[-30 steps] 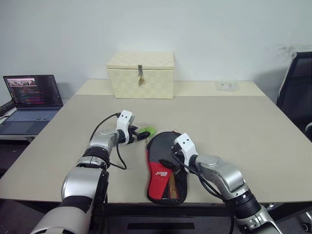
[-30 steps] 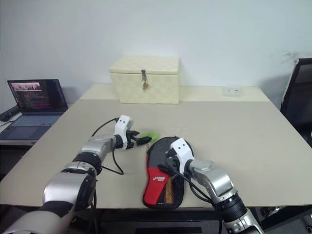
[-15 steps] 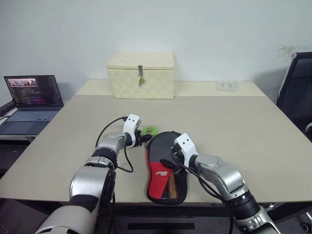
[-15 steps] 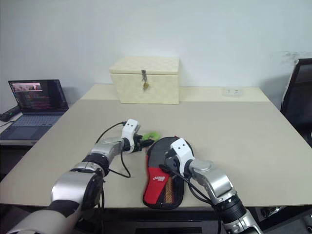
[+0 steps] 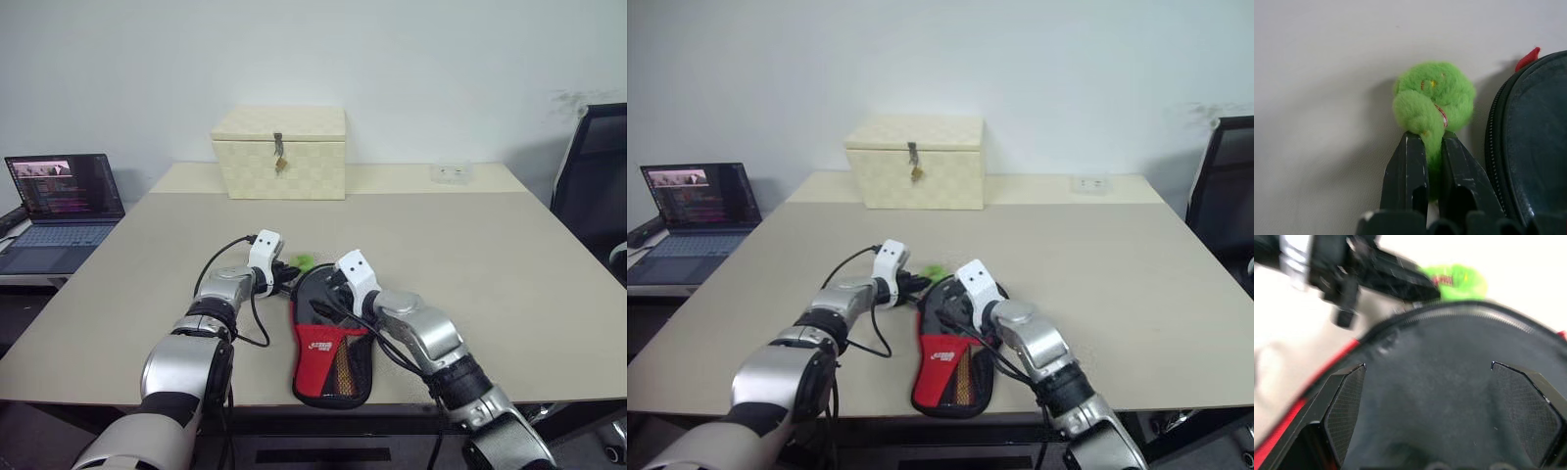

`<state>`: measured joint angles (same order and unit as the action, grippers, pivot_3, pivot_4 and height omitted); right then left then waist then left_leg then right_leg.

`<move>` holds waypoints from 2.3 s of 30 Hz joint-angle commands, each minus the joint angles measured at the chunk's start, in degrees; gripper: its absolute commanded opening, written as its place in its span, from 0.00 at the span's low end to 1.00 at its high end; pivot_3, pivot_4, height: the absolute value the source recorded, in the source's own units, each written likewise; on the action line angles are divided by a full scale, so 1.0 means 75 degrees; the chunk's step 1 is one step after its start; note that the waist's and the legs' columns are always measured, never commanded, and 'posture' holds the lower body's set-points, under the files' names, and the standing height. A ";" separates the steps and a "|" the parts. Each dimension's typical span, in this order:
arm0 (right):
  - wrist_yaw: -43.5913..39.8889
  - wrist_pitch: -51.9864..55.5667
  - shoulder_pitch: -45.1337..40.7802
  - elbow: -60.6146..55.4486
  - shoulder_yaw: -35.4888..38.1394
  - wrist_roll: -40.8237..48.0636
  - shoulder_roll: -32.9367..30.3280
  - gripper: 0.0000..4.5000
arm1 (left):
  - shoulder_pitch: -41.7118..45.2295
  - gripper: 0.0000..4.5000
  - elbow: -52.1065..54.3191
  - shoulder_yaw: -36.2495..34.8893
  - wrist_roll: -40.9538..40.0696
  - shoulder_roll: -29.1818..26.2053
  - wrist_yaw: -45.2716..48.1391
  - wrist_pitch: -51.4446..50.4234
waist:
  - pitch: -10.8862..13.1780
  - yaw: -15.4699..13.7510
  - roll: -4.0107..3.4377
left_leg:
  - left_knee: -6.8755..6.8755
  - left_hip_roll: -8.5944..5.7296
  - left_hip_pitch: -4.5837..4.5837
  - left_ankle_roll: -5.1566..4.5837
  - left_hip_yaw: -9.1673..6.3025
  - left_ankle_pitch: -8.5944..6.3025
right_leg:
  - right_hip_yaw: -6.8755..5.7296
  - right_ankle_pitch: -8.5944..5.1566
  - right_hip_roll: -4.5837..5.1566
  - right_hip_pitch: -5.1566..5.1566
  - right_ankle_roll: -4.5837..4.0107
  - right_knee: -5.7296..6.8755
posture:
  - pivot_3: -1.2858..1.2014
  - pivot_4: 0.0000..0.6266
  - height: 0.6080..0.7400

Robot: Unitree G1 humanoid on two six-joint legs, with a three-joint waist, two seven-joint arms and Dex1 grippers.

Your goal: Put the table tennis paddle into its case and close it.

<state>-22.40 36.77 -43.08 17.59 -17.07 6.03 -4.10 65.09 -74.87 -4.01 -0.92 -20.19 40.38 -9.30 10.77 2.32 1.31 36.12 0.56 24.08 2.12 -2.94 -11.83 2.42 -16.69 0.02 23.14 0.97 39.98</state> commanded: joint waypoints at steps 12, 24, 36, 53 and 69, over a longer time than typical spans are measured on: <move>-0.0572 0.0572 0.0800 -0.0357 -0.0611 -0.0551 -0.0187 1.00 | 0.1103 0.00 -0.0173 0.0957 0.1554 0.0085 -0.1795 0.1505 | -0.0014 -0.0004 0.0014 | 0.0002 0.0000 -0.0011 0.0002 -0.0001 0.0001 | 0.0002 0.0000 0.0002 -0.0006 0.0000 0.0011 | 0.52 0.24 1.00; -0.0646 0.2411 0.2480 -0.3238 -0.1497 -0.0502 -0.0931 1.00 | 0.1882 0.00 -0.0516 0.2813 0.3850 0.1115 -0.3295 0.2743 | -0.0025 -0.0043 0.0025 | -0.0003 -0.0014 -0.0012 0.0002 0.0001 0.0001 | 0.0002 -0.0002 -0.0005 -0.0008 0.0003 0.0003 | 0.52 0.24 1.00; -0.0436 0.2865 0.2978 -0.3871 -0.1619 -0.0531 -0.0971 1.00 | 0.2126 0.00 -0.0610 0.4790 0.5873 0.2022 -0.4146 0.4076 | -0.0037 -0.0088 0.0039 | -0.0001 -0.0028 -0.0016 0.0002 -0.0008 0.0001 | -0.0004 -0.0022 0.0004 -0.0028 0.0038 -0.0008 | 0.52 0.24 1.00; -0.0436 0.2674 0.2918 -0.3664 -0.1696 -0.0524 -0.0866 1.00 | 0.2327 0.00 -0.0575 0.4866 0.5882 0.2978 -0.4185 0.5173 | -0.0039 -0.0076 0.0040 | -0.0002 -0.0095 -0.0040 0.0001 -0.0027 0.0000 | -0.0012 -0.0039 0.0036 -0.0067 0.0065 -0.0013 | 0.52 0.24 1.00; -0.0532 0.2480 0.2438 -0.3194 -0.1344 -0.0533 -0.0837 1.00 | 0.1554 0.96 -0.0526 0.2835 0.3461 0.2903 0.0854 0.4694 | -0.0050 -0.0021 0.0036 | -0.0008 -0.0096 -0.0129 -0.0001 -0.0018 -0.0001 | -0.0007 -0.0043 0.0035 -0.0146 0.0066 -0.0014 | 0.52 0.24 1.00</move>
<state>-25.48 52.70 -26.61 -12.08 -25.98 1.44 -9.95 76.45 -80.86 20.23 29.06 1.21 41.33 27.45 10.40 2.16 1.58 36.06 -0.15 22.98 2.12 -3.07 -11.83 2.37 -17.02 0.28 21.91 1.47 39.87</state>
